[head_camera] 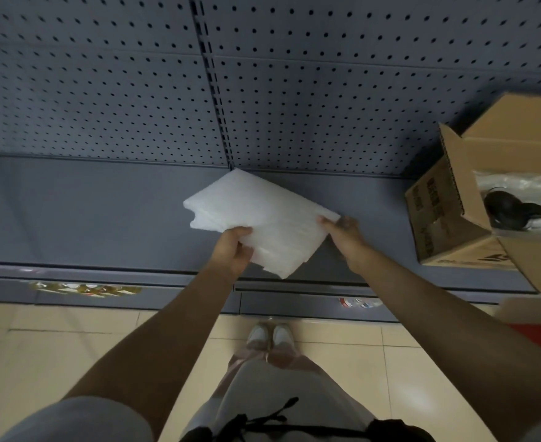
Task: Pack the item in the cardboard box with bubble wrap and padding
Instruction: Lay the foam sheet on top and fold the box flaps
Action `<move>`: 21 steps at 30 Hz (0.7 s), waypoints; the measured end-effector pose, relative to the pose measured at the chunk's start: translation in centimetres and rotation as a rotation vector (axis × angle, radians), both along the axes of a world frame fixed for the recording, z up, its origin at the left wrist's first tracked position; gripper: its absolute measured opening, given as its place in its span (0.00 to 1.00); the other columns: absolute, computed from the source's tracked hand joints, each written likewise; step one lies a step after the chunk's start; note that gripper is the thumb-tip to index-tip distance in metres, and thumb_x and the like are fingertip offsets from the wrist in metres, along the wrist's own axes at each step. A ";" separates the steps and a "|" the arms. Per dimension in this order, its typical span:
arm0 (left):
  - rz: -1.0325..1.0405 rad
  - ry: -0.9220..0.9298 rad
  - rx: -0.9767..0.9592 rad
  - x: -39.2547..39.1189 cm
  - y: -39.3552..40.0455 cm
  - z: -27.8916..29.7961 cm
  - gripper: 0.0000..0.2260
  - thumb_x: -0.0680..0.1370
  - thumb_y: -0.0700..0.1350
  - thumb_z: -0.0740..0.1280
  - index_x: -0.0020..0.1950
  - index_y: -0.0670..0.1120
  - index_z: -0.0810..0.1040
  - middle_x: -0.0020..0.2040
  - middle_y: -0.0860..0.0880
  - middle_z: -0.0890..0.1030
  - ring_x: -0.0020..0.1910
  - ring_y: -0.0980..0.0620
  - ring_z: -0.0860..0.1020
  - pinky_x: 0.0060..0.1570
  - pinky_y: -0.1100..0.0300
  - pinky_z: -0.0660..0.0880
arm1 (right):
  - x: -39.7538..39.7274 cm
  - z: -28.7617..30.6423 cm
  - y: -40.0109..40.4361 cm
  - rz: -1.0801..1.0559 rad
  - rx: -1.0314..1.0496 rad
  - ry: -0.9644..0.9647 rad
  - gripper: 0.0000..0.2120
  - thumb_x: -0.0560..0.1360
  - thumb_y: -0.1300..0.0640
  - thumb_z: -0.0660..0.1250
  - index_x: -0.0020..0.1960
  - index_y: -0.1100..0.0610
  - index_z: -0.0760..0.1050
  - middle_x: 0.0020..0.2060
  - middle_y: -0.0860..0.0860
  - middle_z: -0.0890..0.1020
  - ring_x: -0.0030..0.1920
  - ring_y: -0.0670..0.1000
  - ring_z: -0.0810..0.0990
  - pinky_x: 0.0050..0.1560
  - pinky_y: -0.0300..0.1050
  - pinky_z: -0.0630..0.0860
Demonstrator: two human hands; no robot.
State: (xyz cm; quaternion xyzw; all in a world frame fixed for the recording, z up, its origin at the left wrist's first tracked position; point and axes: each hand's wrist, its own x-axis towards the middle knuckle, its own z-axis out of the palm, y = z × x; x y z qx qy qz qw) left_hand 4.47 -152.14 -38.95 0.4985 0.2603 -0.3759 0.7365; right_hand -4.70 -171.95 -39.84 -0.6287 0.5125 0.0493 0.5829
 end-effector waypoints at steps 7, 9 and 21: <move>-0.009 0.037 -0.186 -2.1 -1.8 0.5 0.10 0.77 0.33 0.63 0.57 0.42 0.74 0.50 0.44 0.80 0.49 0.45 0.79 0.43 0.54 0.81 | 0.4 0.0 2.8 -0.218 0.500 -0.146 0.10 0.77 0.55 0.64 0.58 0.55 0.73 0.45 0.53 0.80 0.45 0.52 0.79 0.43 0.50 0.79; -0.025 0.024 -0.194 -1.7 -1.4 0.5 0.13 0.77 0.35 0.65 0.60 0.43 0.74 0.56 0.43 0.81 0.54 0.44 0.80 0.49 0.51 0.81 | 0.4 -0.2 2.5 -0.220 0.404 -0.147 0.09 0.76 0.61 0.64 0.56 0.57 0.73 0.42 0.52 0.79 0.40 0.51 0.79 0.34 0.44 0.79; -0.281 -0.025 -0.025 2.5 4.1 0.0 0.08 0.78 0.43 0.63 0.53 0.42 0.78 0.46 0.45 0.83 0.45 0.45 0.81 0.40 0.54 0.80 | -3.6 1.1 -4.1 0.109 0.254 -0.065 0.24 0.72 0.64 0.71 0.67 0.58 0.71 0.60 0.57 0.79 0.60 0.58 0.78 0.55 0.52 0.78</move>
